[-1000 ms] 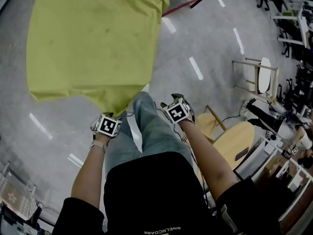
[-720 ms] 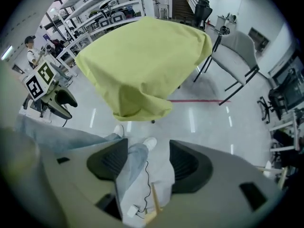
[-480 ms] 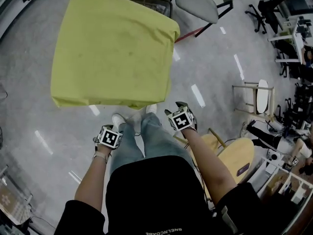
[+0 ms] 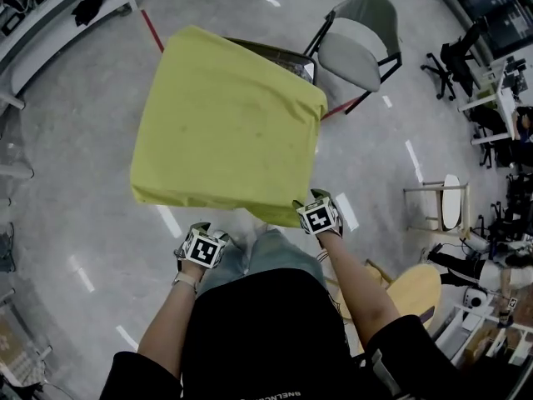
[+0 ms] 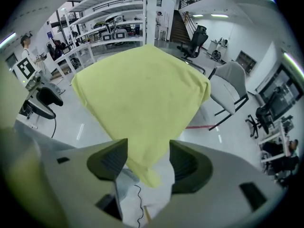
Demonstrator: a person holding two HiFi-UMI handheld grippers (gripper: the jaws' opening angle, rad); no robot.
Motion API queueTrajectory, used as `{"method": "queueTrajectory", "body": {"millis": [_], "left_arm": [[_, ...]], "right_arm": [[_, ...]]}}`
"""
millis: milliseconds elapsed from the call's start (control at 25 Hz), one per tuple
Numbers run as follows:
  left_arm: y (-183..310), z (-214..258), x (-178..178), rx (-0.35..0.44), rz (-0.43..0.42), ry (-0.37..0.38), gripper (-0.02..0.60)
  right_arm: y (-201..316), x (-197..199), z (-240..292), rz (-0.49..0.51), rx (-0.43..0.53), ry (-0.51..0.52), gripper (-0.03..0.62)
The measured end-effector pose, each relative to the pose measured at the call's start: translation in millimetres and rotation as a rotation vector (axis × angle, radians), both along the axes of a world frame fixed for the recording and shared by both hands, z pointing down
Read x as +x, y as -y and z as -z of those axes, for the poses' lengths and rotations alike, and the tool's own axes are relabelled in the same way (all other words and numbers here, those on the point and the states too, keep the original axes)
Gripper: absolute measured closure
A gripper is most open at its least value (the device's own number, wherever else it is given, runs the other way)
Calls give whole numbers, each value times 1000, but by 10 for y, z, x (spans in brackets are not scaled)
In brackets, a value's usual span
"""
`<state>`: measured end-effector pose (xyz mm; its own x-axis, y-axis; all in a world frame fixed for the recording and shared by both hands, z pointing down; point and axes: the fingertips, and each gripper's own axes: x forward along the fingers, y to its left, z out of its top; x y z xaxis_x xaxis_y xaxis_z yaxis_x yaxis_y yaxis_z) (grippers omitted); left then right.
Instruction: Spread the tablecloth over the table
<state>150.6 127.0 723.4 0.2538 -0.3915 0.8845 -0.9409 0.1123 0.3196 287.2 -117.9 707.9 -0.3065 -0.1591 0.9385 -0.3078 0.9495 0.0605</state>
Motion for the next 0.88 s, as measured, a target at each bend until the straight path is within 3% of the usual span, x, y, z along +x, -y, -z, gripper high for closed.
{"method": "queueTrajectory", "body": {"millis": [440,640,880], "left_arm": [[127,423,-732,83,123,90,325],[255,459,-1061,58,139,114,325],[382,452,-1370,6,132,125,325]], "right_arm": [[466,-780,249,13,80,61,330],[767,-1216,238,19,93,97,335],[1213,-1653,209,-31,103,154,393]]}}
